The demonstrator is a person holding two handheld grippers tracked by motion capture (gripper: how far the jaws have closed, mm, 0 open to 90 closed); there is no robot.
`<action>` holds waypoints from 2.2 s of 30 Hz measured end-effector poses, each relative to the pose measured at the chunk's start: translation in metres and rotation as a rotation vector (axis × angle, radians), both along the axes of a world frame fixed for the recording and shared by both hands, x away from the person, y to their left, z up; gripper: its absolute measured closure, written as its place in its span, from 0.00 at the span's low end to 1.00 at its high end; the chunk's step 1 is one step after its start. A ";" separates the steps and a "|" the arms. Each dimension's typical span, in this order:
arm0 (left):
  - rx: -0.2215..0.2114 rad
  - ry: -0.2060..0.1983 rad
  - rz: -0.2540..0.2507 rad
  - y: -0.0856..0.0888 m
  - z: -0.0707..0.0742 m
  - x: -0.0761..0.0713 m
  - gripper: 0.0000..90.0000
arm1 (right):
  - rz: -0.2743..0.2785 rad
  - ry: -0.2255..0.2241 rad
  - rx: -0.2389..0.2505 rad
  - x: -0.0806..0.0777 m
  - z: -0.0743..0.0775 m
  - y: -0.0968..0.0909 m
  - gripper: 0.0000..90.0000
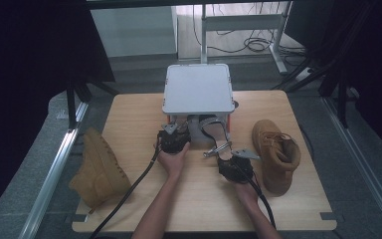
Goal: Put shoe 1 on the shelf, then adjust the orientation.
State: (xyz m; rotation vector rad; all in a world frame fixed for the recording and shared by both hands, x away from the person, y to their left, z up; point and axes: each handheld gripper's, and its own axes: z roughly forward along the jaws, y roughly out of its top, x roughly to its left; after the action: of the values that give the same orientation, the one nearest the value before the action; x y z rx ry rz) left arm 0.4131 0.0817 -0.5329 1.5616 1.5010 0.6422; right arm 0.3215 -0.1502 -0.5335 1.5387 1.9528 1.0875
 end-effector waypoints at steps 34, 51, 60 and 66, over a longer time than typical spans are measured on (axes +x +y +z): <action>-0.008 0.038 -0.044 0.007 0.004 0.003 0.44 | -0.017 -0.015 0.039 -0.001 0.009 0.006 0.49; -0.002 0.043 -0.052 0.007 0.005 0.003 0.44 | 0.018 0.022 0.020 0.005 0.000 0.020 0.44; 0.000 0.043 -0.056 0.007 0.005 0.003 0.44 | 0.018 0.029 -0.016 0.016 0.000 0.028 0.41; 0.002 0.043 -0.057 0.007 0.005 0.003 0.44 | -0.015 0.007 0.023 0.016 0.002 0.029 0.42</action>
State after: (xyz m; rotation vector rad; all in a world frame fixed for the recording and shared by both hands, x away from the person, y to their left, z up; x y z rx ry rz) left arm 0.4164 0.0892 -0.5283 1.6234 1.4815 0.5813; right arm 0.3378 -0.1209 -0.5316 1.5683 1.9370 1.1040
